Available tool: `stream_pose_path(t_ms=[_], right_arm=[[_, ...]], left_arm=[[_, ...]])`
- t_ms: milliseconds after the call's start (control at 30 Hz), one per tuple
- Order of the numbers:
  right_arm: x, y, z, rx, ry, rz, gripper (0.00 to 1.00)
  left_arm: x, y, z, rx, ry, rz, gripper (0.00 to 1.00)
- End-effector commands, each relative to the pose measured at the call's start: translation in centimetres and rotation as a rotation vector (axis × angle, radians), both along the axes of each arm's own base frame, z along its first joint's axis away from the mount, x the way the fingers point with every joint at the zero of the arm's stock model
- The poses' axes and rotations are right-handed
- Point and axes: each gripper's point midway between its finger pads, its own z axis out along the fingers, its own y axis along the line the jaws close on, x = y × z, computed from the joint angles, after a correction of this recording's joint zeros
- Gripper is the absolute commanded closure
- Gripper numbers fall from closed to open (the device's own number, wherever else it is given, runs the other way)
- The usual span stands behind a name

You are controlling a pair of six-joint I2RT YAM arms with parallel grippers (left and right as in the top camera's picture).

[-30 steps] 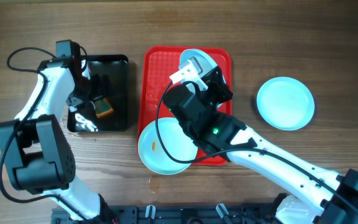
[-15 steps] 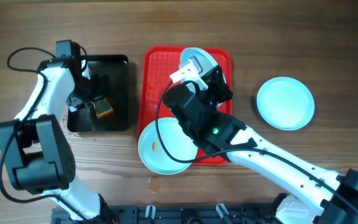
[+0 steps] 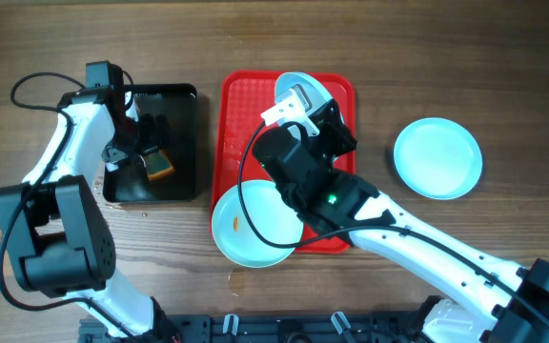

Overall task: Clean dirty plates on tray and stack at the side
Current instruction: 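Lift the top plate with the right gripper and carry it right, then place the plate onto the first plate at the right side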

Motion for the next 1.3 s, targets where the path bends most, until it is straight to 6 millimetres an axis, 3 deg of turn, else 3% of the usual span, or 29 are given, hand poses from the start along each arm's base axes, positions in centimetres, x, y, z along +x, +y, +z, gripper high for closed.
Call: stream_pose_path(t_ms=[0,67,133,233,333,433,533,667,900,1033,1267], right_arm=[[-0.4,-1.0,0.7,0.032,-0.015,-0.025,0.96],[-1.1,-0.8,1.6,0.054,-0.054,-0.039,0.96],[-0.9,0.5,0.7,0.069,-0.003,0.035,0.96],[-1.6,-0.8,2.0,0.080,-0.067,-0.043,0.96],[-0.6,1.0,0.0,0.132,0.041,0.079,0.96],[-0.9,-1.2,1.3,0.154,-0.042,-0.042,0.96],[-0.4,0.2,-0.8,0.162,0.073,0.065,0.96],[-0.9,-3.0,-1.8,0.247,0.084,-0.081,0.96],[-1.3,-8.8,-7.1,0.576,0.303,-0.323,0.96],[-0.8,-14.2,-9.3,0.762,0.416,-0.466,0.96],[-1.4,-24.7,-10.8,1.016,0.389,-0.725,0.96]], left_arm=[[0.0,-0.1,0.4,-0.008,-0.015,-0.009,0.00],[0.0,-0.1,0.4,-0.008,-0.015,-0.009,0.00],[0.0,-0.2,0.4,-0.009,-0.015,-0.009,0.00],[0.0,-0.2,0.4,-0.009,-0.015,-0.009,0.00],[0.0,-0.1,0.4,-0.008,-0.015,-0.009,0.00],[0.0,-0.2,0.4,-0.009,-0.015,-0.010,0.00],[0.0,-0.2,0.4,-0.009,-0.015,-0.010,0.00],[0.0,-0.2,0.4,-0.009,-0.015,-0.009,0.00],[0.0,-0.2,0.4,-0.009,-0.015,-0.010,0.00],[0.0,-0.2,0.4,-0.009,-0.015,-0.009,0.00],[0.0,-0.1,0.4,-0.008,-0.015,-0.009,0.00]])
